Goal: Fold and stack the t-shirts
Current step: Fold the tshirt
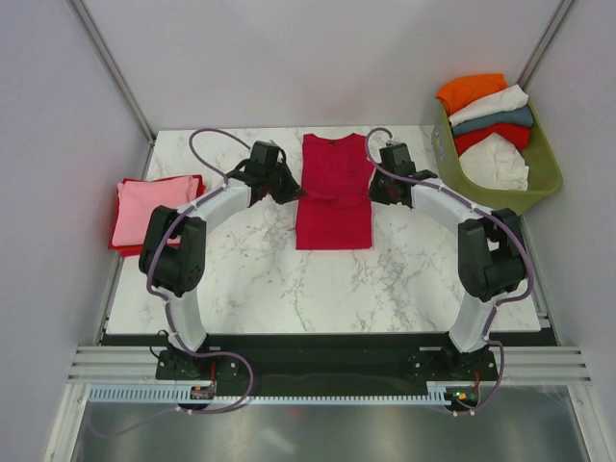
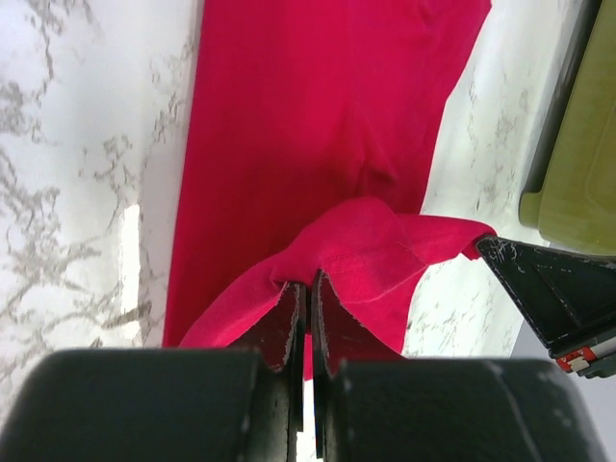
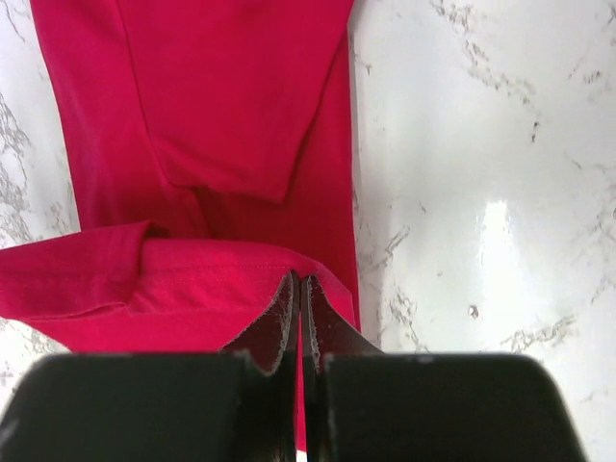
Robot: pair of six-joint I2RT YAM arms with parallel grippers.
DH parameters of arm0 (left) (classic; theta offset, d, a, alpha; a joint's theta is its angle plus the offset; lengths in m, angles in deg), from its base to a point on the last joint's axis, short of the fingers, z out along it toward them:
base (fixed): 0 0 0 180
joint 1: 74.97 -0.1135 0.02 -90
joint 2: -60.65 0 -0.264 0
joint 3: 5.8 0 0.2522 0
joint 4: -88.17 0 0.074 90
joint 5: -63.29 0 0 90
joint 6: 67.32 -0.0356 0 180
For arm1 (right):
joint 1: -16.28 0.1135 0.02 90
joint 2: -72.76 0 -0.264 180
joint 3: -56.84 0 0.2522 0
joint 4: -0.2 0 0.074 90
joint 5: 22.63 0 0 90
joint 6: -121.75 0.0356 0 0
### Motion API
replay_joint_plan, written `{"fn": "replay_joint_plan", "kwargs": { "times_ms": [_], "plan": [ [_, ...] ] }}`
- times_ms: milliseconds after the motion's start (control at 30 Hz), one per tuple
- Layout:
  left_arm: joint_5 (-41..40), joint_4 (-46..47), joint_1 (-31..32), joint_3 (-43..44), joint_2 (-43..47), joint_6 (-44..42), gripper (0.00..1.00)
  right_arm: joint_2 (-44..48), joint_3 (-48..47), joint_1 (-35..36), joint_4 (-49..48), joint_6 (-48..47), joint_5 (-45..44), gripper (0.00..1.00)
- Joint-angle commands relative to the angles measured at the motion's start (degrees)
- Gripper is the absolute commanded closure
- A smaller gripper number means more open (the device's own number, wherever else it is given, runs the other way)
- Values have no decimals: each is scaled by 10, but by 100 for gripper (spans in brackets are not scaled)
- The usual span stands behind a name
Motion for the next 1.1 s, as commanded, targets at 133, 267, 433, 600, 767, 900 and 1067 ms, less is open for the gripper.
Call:
{"fn": "replay_joint_plan", "kwargs": {
  "times_ms": [133, 267, 433, 600, 767, 900, 1067],
  "plan": [
    [25, 2, -16, 63, -53, -27, 97, -48, -69, -21, -14, -9, 22, 98],
    [28, -2, -21, 89, -80, -35, 47, -71, -86, -30, -17, 1, 22, 46],
    [-2, -16, -24, 70, -47, -63, 23, -35, -52, -33, -38, 4, 63, 41],
    [-4, -14, -23, -9, 18, -77, 23, 43, 60, -33, -76, 2, 116, 45],
    [-2, -1, -18, -96, 97, -77, 26, 97, 168, -22, -101, -2, 152, 48],
    [17, 41, -9, -181, 144, -66, 28, 124, 207, -10, -105, -14, 159, 49],
    [33, 50, 2, -213, 158, -63, 32, 123, 231, -5, -107, -19, 166, 51]
  ]
}}
